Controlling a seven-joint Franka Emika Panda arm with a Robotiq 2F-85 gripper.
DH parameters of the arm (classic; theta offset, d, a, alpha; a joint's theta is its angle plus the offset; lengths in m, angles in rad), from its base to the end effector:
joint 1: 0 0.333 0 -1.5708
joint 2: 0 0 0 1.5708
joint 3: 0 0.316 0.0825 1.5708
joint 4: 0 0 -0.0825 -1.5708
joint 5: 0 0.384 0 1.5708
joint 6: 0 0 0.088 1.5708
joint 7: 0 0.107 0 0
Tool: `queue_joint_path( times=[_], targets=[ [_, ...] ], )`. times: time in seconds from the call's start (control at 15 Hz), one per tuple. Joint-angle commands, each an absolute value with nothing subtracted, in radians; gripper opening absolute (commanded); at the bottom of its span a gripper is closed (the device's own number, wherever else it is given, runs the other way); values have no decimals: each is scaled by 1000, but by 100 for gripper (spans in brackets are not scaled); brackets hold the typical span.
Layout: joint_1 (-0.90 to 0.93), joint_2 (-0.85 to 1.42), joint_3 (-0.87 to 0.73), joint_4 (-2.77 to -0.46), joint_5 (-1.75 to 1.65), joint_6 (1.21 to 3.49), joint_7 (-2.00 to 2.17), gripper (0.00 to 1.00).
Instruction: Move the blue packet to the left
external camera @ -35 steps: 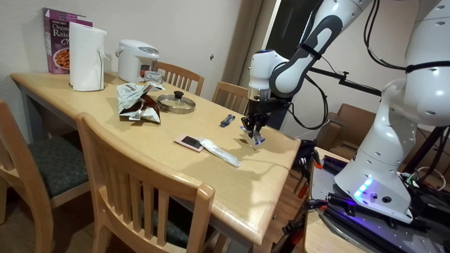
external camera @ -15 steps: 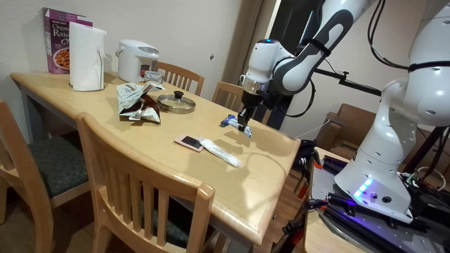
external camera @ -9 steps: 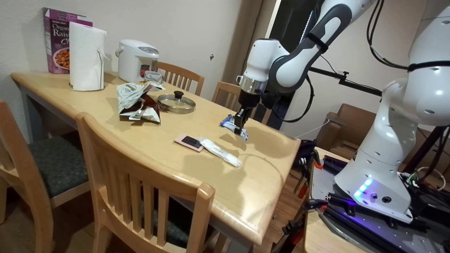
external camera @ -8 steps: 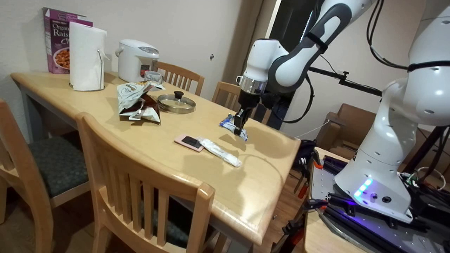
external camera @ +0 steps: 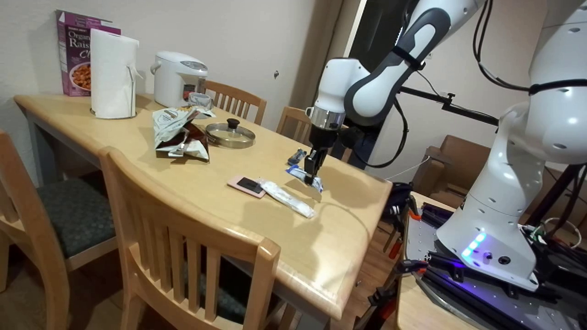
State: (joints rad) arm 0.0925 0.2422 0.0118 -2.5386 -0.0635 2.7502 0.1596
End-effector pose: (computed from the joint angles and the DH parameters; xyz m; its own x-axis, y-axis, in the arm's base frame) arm 0.4505 0.0500 0.1802 0.9996 0.0031 -0.0276 0.0038 -0.9997 0.0243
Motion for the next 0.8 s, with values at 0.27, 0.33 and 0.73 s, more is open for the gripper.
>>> queue_joint_path(
  times=[0.27, 0.33, 0.73],
  targets=[
    [132, 332, -29, -2479, -97, 2740, 210, 7],
    [135, 343, -30, -2472, -97, 2749, 205, 7],
    [141, 385, -20, -2443, -86, 2775, 173, 7]
  ],
)
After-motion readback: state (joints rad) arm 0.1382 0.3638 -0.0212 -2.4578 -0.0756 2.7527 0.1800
